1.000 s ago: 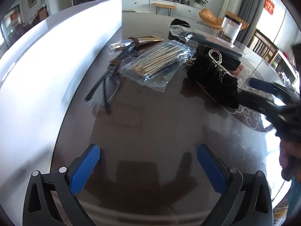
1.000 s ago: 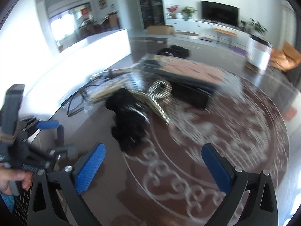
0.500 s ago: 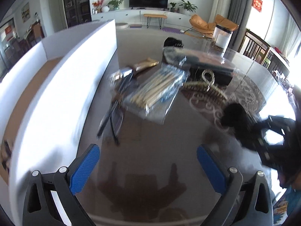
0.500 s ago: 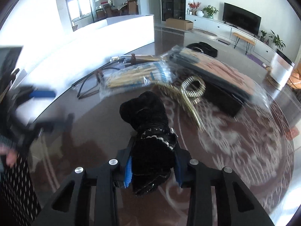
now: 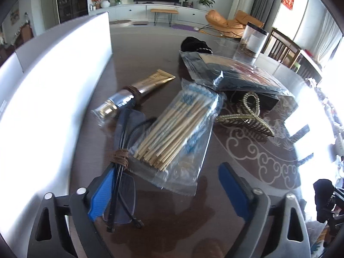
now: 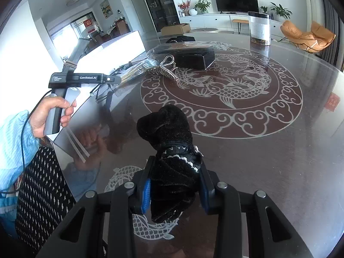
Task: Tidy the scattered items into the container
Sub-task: 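Close the right gripper on the black scrunchies while the left gripper grasps the glasses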
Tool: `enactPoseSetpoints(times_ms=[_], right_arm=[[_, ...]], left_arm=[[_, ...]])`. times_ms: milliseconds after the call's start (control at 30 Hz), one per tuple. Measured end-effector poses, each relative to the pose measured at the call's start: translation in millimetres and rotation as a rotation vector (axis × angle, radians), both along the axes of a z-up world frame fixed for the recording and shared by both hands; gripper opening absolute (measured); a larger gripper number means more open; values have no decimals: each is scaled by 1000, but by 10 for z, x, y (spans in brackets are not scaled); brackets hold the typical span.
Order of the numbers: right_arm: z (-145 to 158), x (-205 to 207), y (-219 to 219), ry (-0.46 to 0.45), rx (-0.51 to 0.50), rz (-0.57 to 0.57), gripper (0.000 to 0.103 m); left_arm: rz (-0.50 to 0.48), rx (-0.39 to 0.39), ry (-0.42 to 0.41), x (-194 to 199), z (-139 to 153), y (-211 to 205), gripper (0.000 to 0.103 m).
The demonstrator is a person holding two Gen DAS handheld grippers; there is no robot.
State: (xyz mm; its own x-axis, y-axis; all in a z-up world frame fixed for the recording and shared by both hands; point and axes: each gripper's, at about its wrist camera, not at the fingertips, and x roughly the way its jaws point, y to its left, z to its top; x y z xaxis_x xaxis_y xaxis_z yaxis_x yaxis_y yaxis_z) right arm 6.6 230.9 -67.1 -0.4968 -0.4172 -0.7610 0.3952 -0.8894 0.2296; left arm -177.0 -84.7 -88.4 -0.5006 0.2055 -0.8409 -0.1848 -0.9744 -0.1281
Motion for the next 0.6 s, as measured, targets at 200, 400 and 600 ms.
enactPoseSetpoints(times_ms=[200, 400, 600], right_arm=[[64, 56, 66, 26, 12, -11, 37], [79, 96, 29, 36, 16, 10, 37], [120, 88, -69, 40, -4, 16, 37]], left_arm=[[-112, 145, -43, 531, 113, 52, 68], [-29, 125, -42, 498, 239, -43, 71], [114, 68, -77, 184, 28, -124, 62]])
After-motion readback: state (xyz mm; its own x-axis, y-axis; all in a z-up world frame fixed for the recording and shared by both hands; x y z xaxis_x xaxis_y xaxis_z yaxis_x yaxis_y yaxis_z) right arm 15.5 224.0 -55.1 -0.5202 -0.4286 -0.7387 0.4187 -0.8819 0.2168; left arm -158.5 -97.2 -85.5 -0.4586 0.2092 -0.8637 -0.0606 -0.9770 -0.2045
